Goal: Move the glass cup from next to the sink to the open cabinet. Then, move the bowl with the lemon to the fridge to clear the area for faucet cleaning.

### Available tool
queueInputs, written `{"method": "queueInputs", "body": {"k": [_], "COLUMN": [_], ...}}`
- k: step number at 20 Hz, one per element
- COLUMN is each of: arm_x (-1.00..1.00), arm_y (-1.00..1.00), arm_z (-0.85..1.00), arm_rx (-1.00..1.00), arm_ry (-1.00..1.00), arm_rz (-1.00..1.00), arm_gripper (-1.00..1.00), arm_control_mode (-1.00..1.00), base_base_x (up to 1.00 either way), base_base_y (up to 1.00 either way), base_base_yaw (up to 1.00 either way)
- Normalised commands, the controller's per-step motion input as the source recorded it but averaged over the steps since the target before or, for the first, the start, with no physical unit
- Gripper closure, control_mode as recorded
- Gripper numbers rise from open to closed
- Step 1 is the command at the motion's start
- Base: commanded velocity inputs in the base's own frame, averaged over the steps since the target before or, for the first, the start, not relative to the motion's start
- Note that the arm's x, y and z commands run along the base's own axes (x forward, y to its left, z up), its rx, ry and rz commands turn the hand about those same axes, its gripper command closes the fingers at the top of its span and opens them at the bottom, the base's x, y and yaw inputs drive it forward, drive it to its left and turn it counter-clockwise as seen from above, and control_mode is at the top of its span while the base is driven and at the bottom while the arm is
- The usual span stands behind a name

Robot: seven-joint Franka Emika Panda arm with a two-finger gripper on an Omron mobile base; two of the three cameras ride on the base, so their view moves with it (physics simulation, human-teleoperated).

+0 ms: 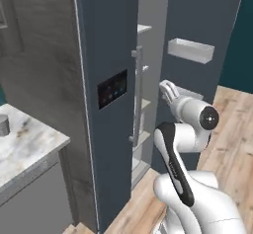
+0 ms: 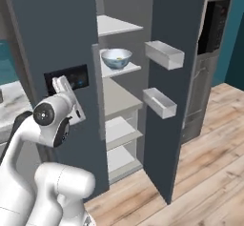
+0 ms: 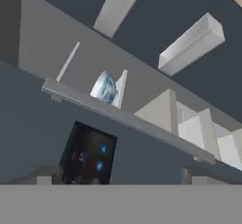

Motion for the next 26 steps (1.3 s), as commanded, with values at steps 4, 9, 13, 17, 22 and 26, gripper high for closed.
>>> {"method": "queueInputs", "body": {"k": [4,9,13,17,22,26], "arm_x": [0.0,0.0,0.0,0.0,0.0,0.0], "arm_y": [0.0,0.0,0.0,0.0,0.0,0.0], "arm_z": [0.0,0.0,0.0,0.0,0.0,0.0], "arm_rx": [0.0,0.0,0.0,0.0,0.0,0.0], "arm_ry": [0.0,0.0,0.0,0.0,0.0,0.0], "arm_rz": [0.0,0.0,0.0,0.0,0.0,0.0], "arm_gripper": [-1.0,-1.0,-1.0,-1.0,-1.0,-1.0], "arm_control_mode": [1.0,1.0,1.0,1.0,1.0,1.0], "base_base_x": [-0.93,-0.63,-0.59,0.29,1.0,1.0], "base_base_y": [1.0,1.0,1.0,0.76,-0.09,-0.64], "base_base_yaw": [0.4,0.59,0.55,0.24,-0.04,-0.4]}}
